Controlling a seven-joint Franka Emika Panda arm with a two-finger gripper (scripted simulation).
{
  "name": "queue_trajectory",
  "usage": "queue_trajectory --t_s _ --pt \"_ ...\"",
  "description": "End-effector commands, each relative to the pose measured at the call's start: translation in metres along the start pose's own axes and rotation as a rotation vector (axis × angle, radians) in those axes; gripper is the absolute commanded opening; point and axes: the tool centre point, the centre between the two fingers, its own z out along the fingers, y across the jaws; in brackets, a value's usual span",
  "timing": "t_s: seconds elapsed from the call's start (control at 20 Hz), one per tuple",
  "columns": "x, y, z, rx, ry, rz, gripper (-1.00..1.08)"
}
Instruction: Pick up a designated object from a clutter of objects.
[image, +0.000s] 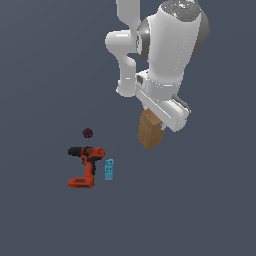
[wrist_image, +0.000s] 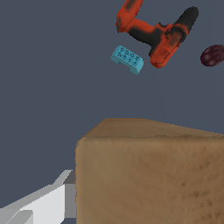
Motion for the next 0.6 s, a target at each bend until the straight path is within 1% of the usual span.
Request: queue_trajectory --t_s 0.0,0.55 --pt "-0.008 -0.018 -0.021 0.008 0.003 0.001 -1.0" --pt "-0.035 -0.078 -0.079 0.008 0.002 0.002 -1.0"
